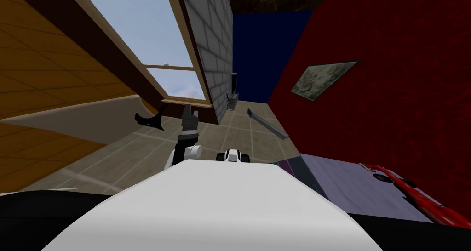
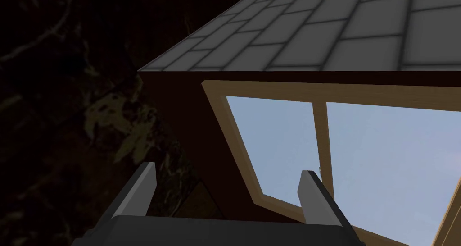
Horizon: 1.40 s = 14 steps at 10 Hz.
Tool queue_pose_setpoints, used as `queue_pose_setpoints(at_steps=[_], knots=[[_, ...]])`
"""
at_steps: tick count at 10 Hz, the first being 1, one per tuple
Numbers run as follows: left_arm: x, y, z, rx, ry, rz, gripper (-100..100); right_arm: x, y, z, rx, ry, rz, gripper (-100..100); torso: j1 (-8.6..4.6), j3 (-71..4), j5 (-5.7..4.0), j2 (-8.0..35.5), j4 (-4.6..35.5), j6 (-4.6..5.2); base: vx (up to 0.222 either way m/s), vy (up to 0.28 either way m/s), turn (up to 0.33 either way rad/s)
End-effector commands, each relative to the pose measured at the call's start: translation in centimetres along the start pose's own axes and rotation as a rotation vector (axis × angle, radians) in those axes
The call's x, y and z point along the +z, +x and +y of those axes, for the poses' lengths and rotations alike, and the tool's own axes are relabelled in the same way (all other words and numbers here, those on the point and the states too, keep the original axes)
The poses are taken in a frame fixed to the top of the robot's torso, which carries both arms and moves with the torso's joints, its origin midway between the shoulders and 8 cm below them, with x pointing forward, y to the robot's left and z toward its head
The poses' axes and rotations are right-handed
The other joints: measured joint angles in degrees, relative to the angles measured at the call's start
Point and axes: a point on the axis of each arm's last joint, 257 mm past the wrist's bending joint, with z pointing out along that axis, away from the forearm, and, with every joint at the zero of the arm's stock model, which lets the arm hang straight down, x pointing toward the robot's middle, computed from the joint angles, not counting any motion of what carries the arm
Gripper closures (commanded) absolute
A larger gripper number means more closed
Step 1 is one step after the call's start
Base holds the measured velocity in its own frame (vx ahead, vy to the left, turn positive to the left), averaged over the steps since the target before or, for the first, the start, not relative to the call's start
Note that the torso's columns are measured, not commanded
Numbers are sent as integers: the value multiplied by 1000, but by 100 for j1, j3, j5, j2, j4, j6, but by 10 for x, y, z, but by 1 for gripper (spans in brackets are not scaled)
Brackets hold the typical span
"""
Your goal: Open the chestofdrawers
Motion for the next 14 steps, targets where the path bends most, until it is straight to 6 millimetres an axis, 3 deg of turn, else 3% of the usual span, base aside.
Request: queue_pose_setpoints(at_steps=[1,5,6,9,12,13,14], knots=[[0,0,0,0,0,0,0,11,6,-2,12,10,71,100,-17,-9,-5,-15,-4,3,-94,85,348],[0,0,0,0,0,0,0,18,15,-3,24,14,138,100,19,-2,6,-3,-1,1,-77,118,240],[0,0,0,0,0,0,0,33,16,-9,21,19,146,-100,-18,-10,-4,-16,-5,4,10,-53,-19],[0,0,0,1,0,0,0,62,16,-23,13,32,155,-100,-18,-1,-7,-1,0,-2,6,-151,-2],[0,0,0,1,0,0,0,60,17,-20,14,28,154,-100,25,4,9,9,2,-2,-7,-89,3],[0,0,0,1,0,0,0,60,17,-20,14,27,154,100,30,3,6,4,2,-2,-2,-12,1],[0,0,0,1,0,0,0,62,15,-21,13,27,155,100,34,-1,9,-2,0,-1,9,96,9]])
